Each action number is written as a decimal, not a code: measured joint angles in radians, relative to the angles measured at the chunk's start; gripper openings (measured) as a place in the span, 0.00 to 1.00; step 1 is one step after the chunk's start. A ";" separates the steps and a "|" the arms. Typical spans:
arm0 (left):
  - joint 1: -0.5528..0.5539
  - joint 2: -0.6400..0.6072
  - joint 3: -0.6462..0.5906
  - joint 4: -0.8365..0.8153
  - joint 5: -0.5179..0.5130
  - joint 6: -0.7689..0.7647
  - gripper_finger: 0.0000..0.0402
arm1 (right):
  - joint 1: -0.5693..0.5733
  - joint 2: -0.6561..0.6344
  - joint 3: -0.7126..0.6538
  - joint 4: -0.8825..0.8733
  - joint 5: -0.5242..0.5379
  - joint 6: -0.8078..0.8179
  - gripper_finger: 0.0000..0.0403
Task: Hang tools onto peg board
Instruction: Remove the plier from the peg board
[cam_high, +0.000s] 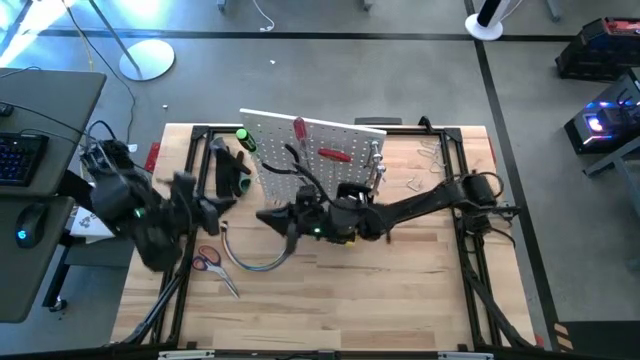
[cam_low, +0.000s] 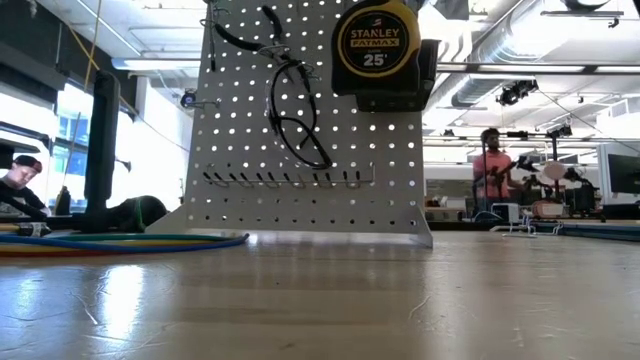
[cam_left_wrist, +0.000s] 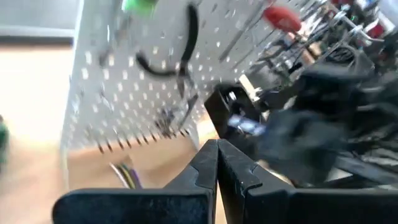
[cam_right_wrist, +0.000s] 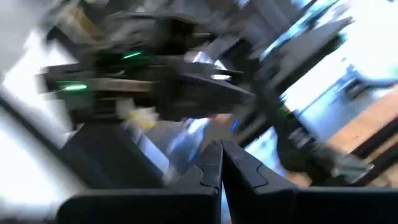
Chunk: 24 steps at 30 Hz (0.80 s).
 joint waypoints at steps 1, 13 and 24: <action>-0.021 -0.003 -0.048 0.033 -0.015 -0.055 0.00 | -0.003 -0.025 0.000 -0.055 -0.072 -0.020 0.00; -0.034 -0.161 -0.590 0.730 -0.251 -0.162 0.00 | 0.084 -0.448 0.002 -0.915 0.011 -0.245 0.00; 0.320 -0.218 -0.998 1.616 -0.080 -0.035 0.00 | 0.243 -0.469 0.000 -1.254 0.373 -0.022 0.00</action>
